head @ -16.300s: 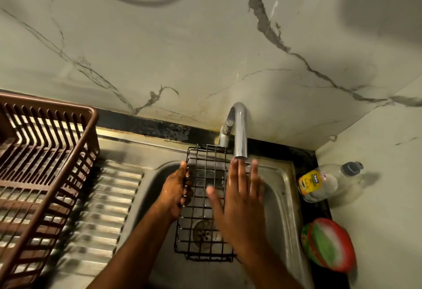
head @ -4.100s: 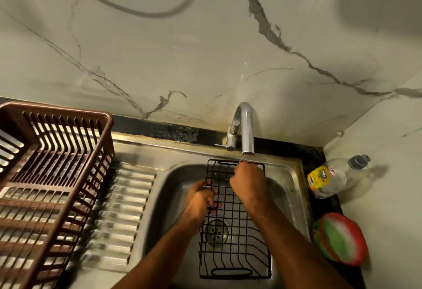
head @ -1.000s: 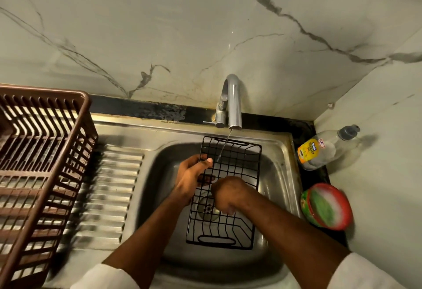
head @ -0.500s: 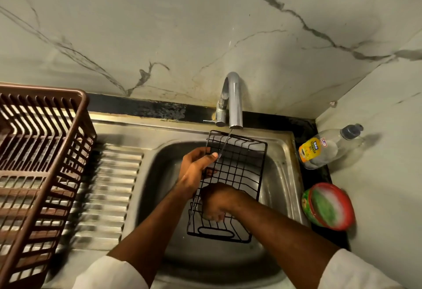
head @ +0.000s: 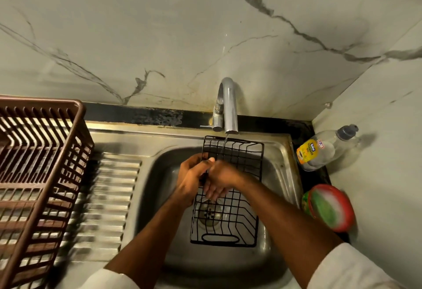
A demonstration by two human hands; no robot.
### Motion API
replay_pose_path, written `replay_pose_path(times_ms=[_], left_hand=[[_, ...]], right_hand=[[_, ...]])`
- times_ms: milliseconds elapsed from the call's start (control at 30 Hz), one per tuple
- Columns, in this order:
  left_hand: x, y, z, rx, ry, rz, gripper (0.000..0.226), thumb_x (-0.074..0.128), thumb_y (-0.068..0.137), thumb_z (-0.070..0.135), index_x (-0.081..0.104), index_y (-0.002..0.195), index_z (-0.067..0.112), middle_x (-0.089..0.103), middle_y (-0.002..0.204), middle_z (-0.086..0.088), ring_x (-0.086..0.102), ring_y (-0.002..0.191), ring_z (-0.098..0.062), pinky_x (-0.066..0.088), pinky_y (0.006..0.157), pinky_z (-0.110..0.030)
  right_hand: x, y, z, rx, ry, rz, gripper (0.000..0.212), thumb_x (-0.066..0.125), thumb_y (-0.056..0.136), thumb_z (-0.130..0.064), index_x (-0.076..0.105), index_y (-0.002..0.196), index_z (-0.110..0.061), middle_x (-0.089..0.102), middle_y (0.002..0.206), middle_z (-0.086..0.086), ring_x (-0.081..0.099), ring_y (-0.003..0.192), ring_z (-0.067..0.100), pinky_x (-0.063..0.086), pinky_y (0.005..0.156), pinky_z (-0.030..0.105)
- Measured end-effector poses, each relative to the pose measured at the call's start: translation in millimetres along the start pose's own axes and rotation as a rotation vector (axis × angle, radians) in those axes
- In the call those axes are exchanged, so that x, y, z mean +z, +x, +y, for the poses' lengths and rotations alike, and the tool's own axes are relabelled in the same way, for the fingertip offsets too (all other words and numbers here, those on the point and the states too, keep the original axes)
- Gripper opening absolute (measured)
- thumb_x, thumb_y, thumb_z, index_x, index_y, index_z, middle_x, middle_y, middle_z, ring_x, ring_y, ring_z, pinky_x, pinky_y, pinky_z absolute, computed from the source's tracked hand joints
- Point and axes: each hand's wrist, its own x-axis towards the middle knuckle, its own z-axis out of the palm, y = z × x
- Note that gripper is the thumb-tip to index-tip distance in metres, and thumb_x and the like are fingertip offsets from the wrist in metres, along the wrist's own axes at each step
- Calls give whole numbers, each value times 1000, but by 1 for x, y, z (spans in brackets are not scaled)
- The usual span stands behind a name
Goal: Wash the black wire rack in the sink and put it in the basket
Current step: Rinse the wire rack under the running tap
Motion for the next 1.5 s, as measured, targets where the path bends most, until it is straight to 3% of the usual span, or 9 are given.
replay_pose_path(times_ms=[133,300,533,633,867,1000,1233,1367,1500], left_hand=[[2,-1,-3,-61,3,-35,23,57,99,27,69,111,11,76,99,-19,72,95,-45,58,84,-58],[2,2,4,-46,3,-10,29,67,90,42,74,97,15,77,93,-13,73,89,-35,60,73,-45],[2,8,1,-70,-3,-1,31,71,86,41,73,106,18,74,112,-13,73,98,-41,59,76,-40],[0,4,-2,-66,11,-1,35,71,81,42,74,107,18,73,112,-13,71,100,-40,60,82,-45],[-6,-7,2,-62,-16,14,26,64,86,25,75,108,17,78,103,-11,73,99,-40,61,82,-48],[-12,-6,5,-54,-70,116,22,60,86,18,75,102,14,76,102,-18,71,95,-44,57,85,-55],[-31,-8,-1,-69,-128,241,37,60,74,30,72,104,13,74,110,-18,68,101,-51,55,90,-63],[-27,-14,-1,-82,-152,247,34,55,78,26,70,105,12,75,104,-17,72,90,-44,56,88,-58],[-22,-10,2,-92,-160,256,27,46,96,11,70,109,12,76,107,-18,72,94,-48,56,89,-61]], right_hand=[[-19,-8,-15,-148,479,392,31,41,99,-7,69,86,-2,74,78,14,71,63,22,59,61,30],[7,-5,4,-85,918,252,34,38,92,1,71,98,-5,79,86,9,77,82,22,61,85,43],[68,-15,45,198,482,-6,34,43,101,-14,74,107,-1,79,91,6,77,83,16,56,64,21],[50,-15,33,162,426,15,39,36,101,-12,72,103,2,79,89,12,77,82,23,59,72,31],[-13,-2,-16,-117,883,503,30,42,97,-5,71,99,-8,78,93,11,73,74,17,56,65,25],[17,1,-7,-81,1164,410,35,41,91,6,71,103,-8,79,93,5,76,83,16,57,72,28],[66,-9,8,171,837,271,36,38,101,-13,73,98,-8,79,81,6,77,80,22,55,70,30],[29,7,-15,79,918,364,34,38,94,-6,72,96,-8,79,83,8,73,65,16,48,55,24],[20,18,-29,-148,1207,464,29,39,98,-6,68,101,-9,78,96,11,76,78,18,56,65,25]])
